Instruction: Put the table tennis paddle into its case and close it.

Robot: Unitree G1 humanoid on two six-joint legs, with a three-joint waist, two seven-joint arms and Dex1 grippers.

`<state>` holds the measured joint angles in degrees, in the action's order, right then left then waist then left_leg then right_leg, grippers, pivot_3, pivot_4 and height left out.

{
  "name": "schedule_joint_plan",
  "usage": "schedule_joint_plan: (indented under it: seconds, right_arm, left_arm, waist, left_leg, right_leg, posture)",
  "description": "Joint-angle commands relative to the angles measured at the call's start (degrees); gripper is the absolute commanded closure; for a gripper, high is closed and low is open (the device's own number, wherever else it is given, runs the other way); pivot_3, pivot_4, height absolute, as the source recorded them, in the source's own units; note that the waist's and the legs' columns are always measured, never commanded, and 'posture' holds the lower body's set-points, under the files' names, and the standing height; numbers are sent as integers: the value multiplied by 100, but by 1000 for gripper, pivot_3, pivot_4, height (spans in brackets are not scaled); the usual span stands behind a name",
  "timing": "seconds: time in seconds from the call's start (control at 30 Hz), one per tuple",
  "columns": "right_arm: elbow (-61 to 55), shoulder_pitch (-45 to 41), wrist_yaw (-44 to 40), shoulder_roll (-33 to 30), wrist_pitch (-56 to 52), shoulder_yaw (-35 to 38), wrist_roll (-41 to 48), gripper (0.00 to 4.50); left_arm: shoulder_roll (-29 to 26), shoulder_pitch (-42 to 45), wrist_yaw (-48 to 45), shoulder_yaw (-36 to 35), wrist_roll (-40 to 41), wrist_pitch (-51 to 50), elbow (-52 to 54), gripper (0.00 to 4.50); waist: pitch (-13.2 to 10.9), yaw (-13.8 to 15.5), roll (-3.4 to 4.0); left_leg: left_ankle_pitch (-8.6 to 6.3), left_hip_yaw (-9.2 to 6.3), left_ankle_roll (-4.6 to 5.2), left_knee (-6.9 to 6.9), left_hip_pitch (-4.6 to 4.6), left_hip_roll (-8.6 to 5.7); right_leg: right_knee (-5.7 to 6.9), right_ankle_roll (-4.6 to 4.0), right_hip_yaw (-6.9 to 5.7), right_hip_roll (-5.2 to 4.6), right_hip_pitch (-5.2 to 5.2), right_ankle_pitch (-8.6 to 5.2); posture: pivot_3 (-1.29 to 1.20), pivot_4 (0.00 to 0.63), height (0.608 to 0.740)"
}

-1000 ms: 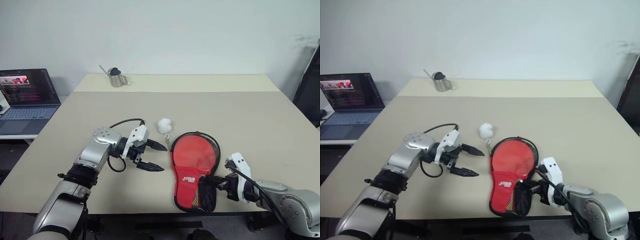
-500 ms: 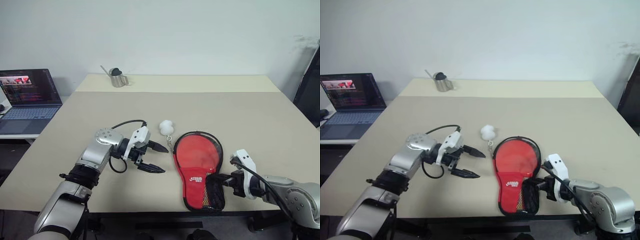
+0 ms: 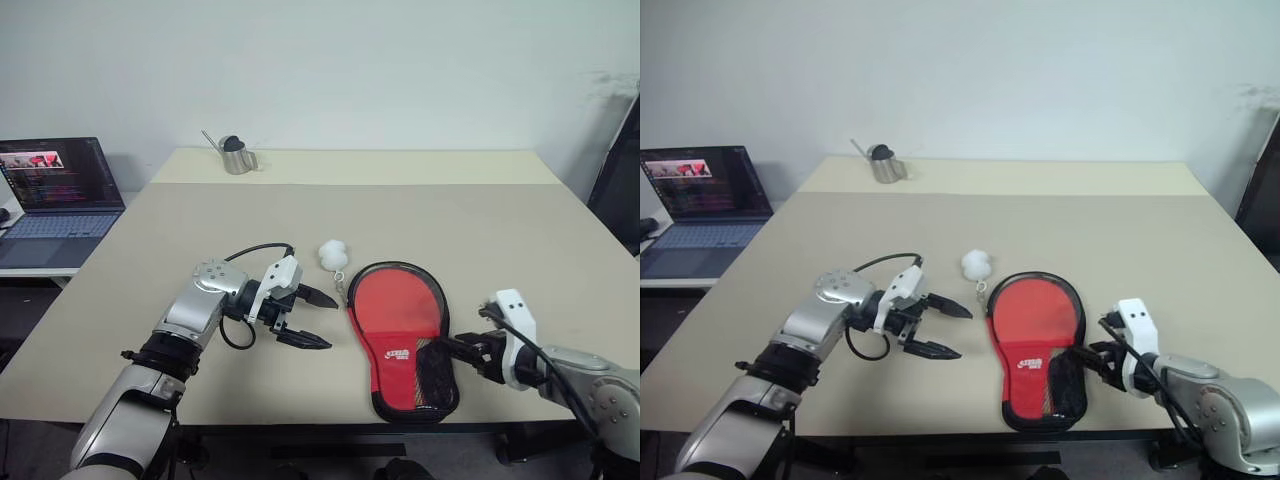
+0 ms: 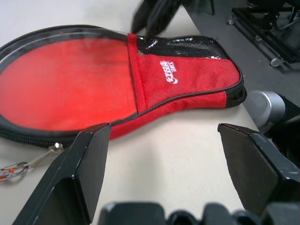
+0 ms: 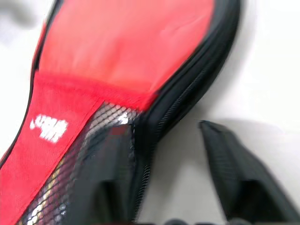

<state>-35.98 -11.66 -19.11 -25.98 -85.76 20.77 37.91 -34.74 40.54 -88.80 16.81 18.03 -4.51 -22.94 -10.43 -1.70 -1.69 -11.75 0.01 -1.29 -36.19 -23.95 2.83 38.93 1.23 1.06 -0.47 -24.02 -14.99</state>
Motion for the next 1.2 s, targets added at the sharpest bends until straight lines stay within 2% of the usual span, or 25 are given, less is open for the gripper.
schedule_joint_plan:
  seconds: [0.03, 0.1, 0.23, 0.37, 0.57, 0.67, 0.8, 0.9, 1.2]
  right_arm:
    - [-473, -83, 1, -13, -270, 301, 191, 724]
    - [-675, -11, -52, -76, -245, 266, 255, 35]
    - [-883, -161, -65, 41, -46, 193, 363, 35]
    - [-924, -355, -28, -57, 461, -232, 212, 35]
    - [-485, -684, -94, -231, 1879, -1742, -547, 35]
    - [1, -864, 20, 76, 2459, -2174, -869, 35]
    - [972, -886, 144, 524, 3269, -2783, -1458, 35]
    - [1383, -852, 274, 715, 3687, -3013, -1836, 35]
    - [1578, -785, 242, 973, 3864, -3035, -1982, 35]
  left_arm:
    - [15, -34, -259, -183, 105, 35, 113, 505]
    - [34, -43, -238, -204, 100, 59, 79, 505]
    - [96, -3, -72, -323, 95, 89, -58, 505]
    - [303, 152, 439, -645, 115, 17, -299, 505]
    - [372, 276, 1008, -1119, 86, -111, -481, 505]
    - [532, 399, 1690, -1381, -2, -68, -603, 505]
    - [750, 651, 3171, -1323, -836, 365, -1149, 505]
    - [977, 924, 4001, -1319, -1182, 428, -1620, 505]
    - [1610, 1908, 4697, -1459, -1308, 122, -3274, 505]
  waist:
    - [0, -4, 0]
    - [0, -3, 0]
    - [0, -8, 0]
    - [0, -8, 0]
    - [0, -19, 0]
    - [0, -11, 0]
    - [2, -1, -3]
    - [1, 7, -3]
    - [1, 5, -4]
  left_leg:
    - [0, 0, 0, 1, 0, 0]
    - [0, -3, 0, 4, 1, 1]
    - [0, -2, 0, 5, 0, 1]
    - [0, -3, 0, 3, 2, 1]
    - [0, -4, 0, 6, 1, 1]
    - [0, -4, 0, 5, -1, 1]
    - [0, -3, 0, 2, 0, 0]
    - [0, -1, 0, 1, -3, -1]
    - [0, -1, -1, 1, -8, -2]
  right_leg:
    - [0, 0, 0, 1, 0, 0]
    - [0, -3, -2, 1, -1, -2]
    - [0, -4, 0, 1, -2, -3]
    - [1, -3, -2, 1, 0, -2]
    - [-1, -3, -3, 3, -2, -3]
    - [-3, -3, -2, 3, -2, -2]
    - [-2, 0, -2, 2, 1, -1]
    - [-2, 1, -2, 1, 0, 0]
    - [-3, 1, -6, 0, -4, 0]
  posture:
    - [0, 150, 740]
    - [0, 150, 740]
    - [0, 150, 740]
    - [0, 150, 740]
    - [0, 150, 740]
    - [0, 150, 740]
    - [0, 150, 740]
    - [0, 150, 740]
    - [0, 150, 740]
